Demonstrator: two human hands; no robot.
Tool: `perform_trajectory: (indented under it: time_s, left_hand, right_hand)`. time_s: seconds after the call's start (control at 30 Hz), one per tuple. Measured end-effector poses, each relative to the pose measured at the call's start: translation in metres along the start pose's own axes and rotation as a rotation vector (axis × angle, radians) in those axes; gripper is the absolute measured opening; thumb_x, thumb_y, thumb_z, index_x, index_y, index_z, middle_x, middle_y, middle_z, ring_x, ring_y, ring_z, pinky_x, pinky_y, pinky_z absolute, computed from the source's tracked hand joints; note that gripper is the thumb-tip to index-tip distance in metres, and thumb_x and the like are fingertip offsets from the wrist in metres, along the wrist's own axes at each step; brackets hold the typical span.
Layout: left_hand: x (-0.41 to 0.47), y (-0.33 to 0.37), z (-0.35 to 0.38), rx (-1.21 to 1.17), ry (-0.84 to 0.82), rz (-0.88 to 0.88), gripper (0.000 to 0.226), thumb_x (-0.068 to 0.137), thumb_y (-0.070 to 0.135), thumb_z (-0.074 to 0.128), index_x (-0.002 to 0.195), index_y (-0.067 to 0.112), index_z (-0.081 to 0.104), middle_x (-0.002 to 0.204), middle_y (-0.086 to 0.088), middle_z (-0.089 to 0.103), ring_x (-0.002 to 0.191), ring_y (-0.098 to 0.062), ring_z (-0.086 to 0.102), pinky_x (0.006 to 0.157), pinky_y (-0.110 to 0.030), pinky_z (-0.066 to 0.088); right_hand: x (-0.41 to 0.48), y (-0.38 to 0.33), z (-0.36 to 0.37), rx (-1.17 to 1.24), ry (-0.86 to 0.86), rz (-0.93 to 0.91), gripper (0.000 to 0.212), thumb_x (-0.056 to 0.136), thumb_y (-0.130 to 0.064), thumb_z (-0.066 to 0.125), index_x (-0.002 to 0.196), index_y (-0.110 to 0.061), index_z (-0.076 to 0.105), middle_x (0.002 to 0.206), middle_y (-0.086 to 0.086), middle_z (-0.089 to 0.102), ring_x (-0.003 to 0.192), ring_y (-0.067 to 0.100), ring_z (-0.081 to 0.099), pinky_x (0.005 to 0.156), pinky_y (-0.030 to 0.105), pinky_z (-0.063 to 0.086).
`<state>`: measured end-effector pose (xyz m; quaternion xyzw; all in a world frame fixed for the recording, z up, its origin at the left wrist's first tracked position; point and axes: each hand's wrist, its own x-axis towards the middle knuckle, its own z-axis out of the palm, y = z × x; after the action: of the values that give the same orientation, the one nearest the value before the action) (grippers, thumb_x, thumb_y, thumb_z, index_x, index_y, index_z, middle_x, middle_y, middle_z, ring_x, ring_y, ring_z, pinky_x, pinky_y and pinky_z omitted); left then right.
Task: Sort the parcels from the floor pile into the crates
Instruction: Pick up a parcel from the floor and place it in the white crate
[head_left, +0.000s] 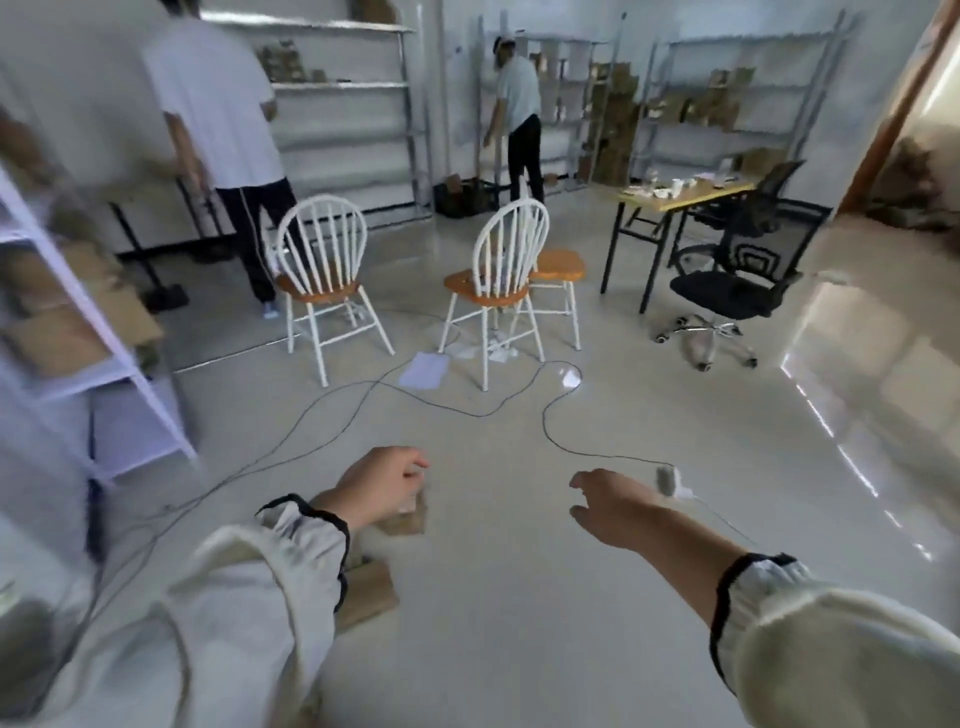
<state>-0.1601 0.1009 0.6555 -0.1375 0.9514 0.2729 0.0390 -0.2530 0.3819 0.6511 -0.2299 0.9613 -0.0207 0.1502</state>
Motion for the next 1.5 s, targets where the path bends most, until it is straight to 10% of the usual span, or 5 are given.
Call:
perform_trajectory:
  time_s: [0.5,0.97,1.5]
  left_hand:
    - [0.005,-0.146,0.012,-0.166,0.108,-0.590,0.029,0.091,0.015,0.049,0.116,0.014,0.065,0.113,-0.011,0.066,0.100,-0.026,0.060,0.082,-0.027,0.047]
    - [0.298,-0.280,0.038,-0.033,-0.199,-0.450,0.032,0.094,0.020,0.040,0.121,0.012,0.056,0.123,-0.011,0.059,0.111,-0.030,0.055,0.088,-0.033,0.044]
    - [0.550,-0.520,0.443,-0.099,0.038,-0.663,0.035,0.095,0.031,0.042,0.126,0.018,0.052,0.123,-0.003,0.057,0.111,-0.021,0.057,0.087,-0.030,0.046]
  right_hand:
    - [0.206,-0.089,0.046,-0.127,-0.361,-0.330,0.044,0.095,-0.037,0.045,0.135,-0.018,0.044,0.138,0.001,0.050,0.124,0.018,0.049,0.099,0.026,0.042]
    - [0.435,-0.156,0.110,-0.033,-0.370,-0.152,0.041,0.095,-0.036,0.041,0.133,-0.021,0.047,0.135,0.000,0.052,0.123,0.018,0.050,0.098,0.027,0.042]
    - [0.764,-0.148,0.523,0.272,-0.314,-0.038,0.047,0.093,-0.026,0.047,0.139,-0.017,0.042,0.139,0.003,0.047,0.125,0.020,0.049,0.098,0.025,0.039]
